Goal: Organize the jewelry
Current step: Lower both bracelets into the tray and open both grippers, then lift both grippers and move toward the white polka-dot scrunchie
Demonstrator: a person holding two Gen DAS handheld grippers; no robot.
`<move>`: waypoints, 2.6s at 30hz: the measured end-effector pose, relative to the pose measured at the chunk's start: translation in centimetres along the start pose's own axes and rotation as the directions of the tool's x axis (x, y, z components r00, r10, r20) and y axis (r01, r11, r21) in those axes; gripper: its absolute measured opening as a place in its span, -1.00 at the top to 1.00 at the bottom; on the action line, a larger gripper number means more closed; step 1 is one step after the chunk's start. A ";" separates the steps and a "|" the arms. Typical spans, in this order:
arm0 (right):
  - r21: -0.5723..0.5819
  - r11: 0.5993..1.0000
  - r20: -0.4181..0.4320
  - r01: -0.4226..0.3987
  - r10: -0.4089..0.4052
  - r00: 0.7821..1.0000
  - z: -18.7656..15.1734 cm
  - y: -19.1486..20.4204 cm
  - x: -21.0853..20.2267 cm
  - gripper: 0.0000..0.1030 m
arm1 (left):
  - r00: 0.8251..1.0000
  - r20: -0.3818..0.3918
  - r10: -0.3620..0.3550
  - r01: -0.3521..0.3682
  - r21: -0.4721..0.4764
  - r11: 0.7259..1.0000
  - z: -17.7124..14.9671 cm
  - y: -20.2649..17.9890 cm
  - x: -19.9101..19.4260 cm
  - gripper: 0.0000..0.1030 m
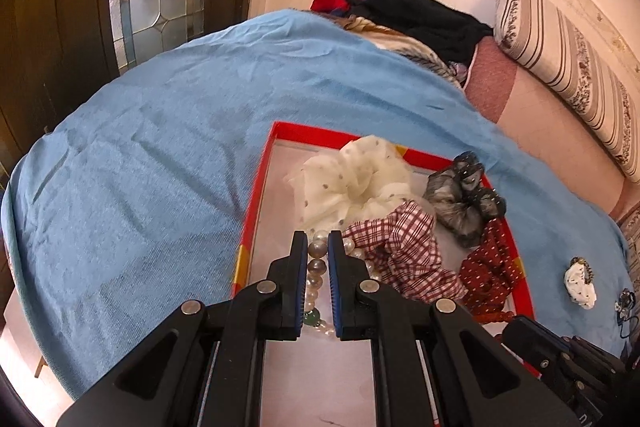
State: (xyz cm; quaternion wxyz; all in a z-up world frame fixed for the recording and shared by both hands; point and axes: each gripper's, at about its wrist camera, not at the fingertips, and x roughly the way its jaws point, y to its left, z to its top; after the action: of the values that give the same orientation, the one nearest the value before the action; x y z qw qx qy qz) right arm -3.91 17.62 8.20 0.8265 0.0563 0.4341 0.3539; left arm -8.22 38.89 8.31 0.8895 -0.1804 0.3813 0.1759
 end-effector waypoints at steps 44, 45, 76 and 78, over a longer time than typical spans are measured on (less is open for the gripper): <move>0.124 0.985 -0.028 0.118 -0.115 0.993 -1.7 -6.2 -1.2 0.66 | 0.998 0.051 0.022 -0.023 0.026 0.999 -1.4 -0.2 -1.8 0.56; 0.126 0.985 -0.027 0.119 -0.117 0.993 -1.7 -6.2 -1.3 0.66 | 0.998 0.052 0.020 -0.022 0.029 0.999 -1.4 -0.3 -1.8 0.56; 0.218 0.968 0.030 0.127 -0.136 0.990 -2.7 -11.6 -7.2 0.63 | 0.992 0.065 -0.109 0.085 0.297 0.951 -4.4 -12.6 -2.1 0.55; 0.230 0.965 0.037 0.129 -0.142 0.989 -2.8 -12.6 -7.9 0.63 | 0.990 0.060 -0.131 0.104 0.335 0.936 -5.1 -14.6 -2.2 0.55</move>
State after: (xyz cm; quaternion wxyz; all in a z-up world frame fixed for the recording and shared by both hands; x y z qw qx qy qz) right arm -2.25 2.63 6.78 0.8481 0.1298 0.4525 0.2430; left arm -6.17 23.48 9.38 0.9308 -0.0435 0.3574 0.0632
